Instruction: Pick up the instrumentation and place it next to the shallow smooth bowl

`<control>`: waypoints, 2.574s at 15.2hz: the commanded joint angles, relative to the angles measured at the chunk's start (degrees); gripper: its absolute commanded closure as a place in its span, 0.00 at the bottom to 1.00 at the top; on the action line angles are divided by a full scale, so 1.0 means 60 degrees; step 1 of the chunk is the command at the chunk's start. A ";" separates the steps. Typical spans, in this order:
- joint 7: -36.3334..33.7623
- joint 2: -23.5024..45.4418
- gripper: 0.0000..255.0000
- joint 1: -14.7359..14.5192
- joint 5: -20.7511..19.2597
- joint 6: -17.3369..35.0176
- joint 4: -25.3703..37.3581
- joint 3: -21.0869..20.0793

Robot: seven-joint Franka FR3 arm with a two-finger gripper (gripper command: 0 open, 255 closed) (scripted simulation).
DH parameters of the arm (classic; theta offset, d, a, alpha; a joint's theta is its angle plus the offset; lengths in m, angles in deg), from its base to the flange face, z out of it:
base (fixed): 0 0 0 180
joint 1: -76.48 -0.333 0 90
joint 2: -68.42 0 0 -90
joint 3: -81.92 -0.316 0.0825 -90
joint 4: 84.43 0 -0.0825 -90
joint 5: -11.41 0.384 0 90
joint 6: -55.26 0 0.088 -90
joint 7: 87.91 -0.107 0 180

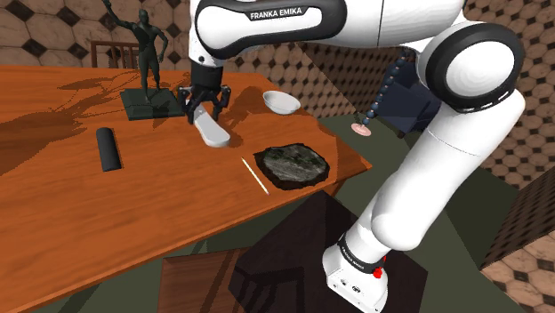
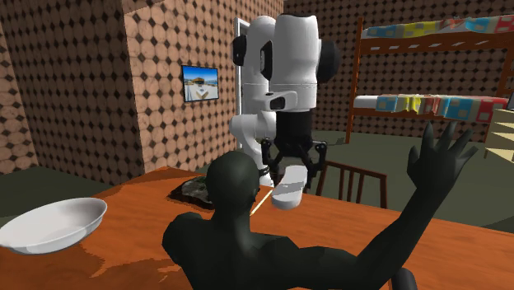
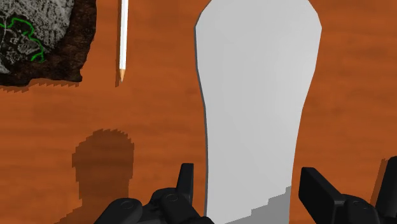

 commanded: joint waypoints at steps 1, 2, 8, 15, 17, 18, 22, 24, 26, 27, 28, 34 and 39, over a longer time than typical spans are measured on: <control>0.0474 -0.0378 1.00 0.0232 0.0101 0.0129 -0.0500 0.0196; 0.0708 -0.0523 1.00 0.0344 0.0135 0.0153 -0.0671 0.0304; 0.2110 -0.1210 1.00 0.0999 0.0230 0.0237 -0.1463 0.1008; 0.3728 -0.1593 1.00 0.1744 0.0165 0.0244 -0.1889 0.1908; 0.4189 -0.1619 1.00 0.1959 0.0130 0.0235 -0.1913 0.2169; 0.4419 -0.1617 1.00 0.2065 0.0111 0.0228 -0.1909 0.2302; 0.5338 -0.1517 1.00 0.2491 0.0043 0.0190 -0.1786 0.2826; 0.5798 -0.1411 1.00 0.2703 0.0019 0.0164 -0.1659 0.3085; 0.6259 -0.1268 1.00 0.2914 0.0006 0.0131 -0.1489 0.3339; 0.6490 -0.1182 1.00 0.3020 0.0004 0.0112 -0.1387 0.3465; 0.6721 -0.1088 1.00 0.3126 0.0006 0.0091 -0.1275 0.3588; 0.8108 -0.0330 1.00 0.3777 0.0115 -0.0089 -0.0368 0.4282; 0.8410 -0.0018 1.00 0.3916 0.0194 0.0354 -0.0511 0.4407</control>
